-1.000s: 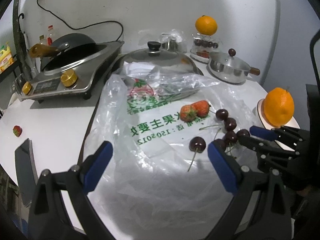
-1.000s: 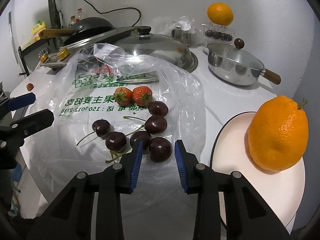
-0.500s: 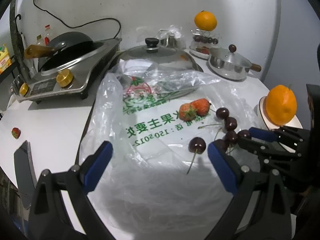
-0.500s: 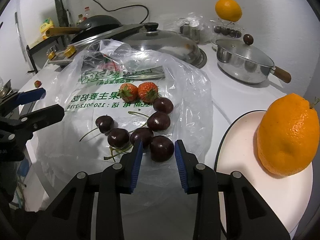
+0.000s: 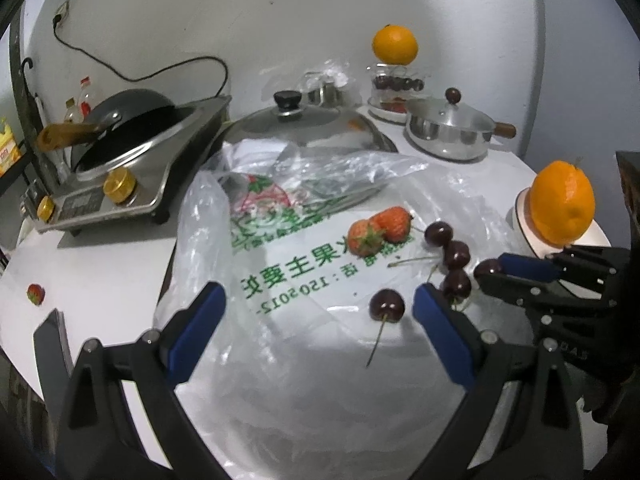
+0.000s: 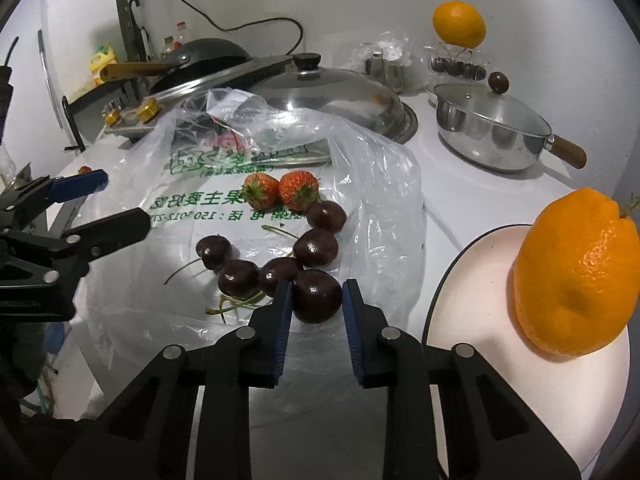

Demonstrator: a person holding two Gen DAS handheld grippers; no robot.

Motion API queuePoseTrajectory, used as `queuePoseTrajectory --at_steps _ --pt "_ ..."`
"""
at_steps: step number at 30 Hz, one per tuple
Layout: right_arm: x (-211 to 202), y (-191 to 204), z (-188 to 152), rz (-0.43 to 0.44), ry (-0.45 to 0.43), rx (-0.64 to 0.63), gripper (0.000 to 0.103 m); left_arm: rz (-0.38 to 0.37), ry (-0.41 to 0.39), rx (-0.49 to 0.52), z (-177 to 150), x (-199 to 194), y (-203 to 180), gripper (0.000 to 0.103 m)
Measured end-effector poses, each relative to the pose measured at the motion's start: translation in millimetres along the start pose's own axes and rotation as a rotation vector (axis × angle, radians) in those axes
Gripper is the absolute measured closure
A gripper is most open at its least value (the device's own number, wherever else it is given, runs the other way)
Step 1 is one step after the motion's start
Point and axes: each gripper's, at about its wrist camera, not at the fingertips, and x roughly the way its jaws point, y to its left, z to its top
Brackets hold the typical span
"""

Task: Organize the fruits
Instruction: 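Move the right gripper back over the bag to a dark cherry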

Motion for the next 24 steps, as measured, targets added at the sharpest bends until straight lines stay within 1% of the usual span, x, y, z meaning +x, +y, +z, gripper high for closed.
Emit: queuePoseTrajectory --at_steps 3,8,14,16,19,20,22,24 --pt "-7.1 -2.4 3.9 0.01 -0.025 0.009 0.076 -0.022 -0.018 0.01 3.0 -0.1 -3.6 0.007" --pt "-19.0 -8.1 10.2 0.037 -0.069 0.037 0.076 -0.047 -0.008 0.025 6.6 8.2 -9.6 0.007" --pt "-35.2 -8.2 20.7 0.051 -0.124 0.033 0.076 -0.085 -0.012 0.046 11.6 16.4 -18.9 0.008" --pt "-37.7 -8.6 22.0 0.051 -0.134 0.029 0.076 -0.096 0.016 0.043 11.6 25.1 -19.3 0.018" --pt "-39.6 -10.0 22.3 0.055 -0.14 0.032 0.076 -0.104 0.067 0.033 7.8 38.5 -18.3 0.026" --pt "-39.9 -10.7 21.6 0.057 -0.14 0.035 0.076 -0.102 0.076 0.035 6.1 40.6 -18.8 0.027" --pt "-40.2 -12.0 20.7 0.061 -0.138 0.039 0.076 -0.107 0.095 0.039 3.6 45.5 -20.0 0.033" --pt "-37.7 -12.4 18.7 0.053 -0.129 0.036 0.076 -0.115 0.106 0.038 1.7 48.3 -21.3 0.037"
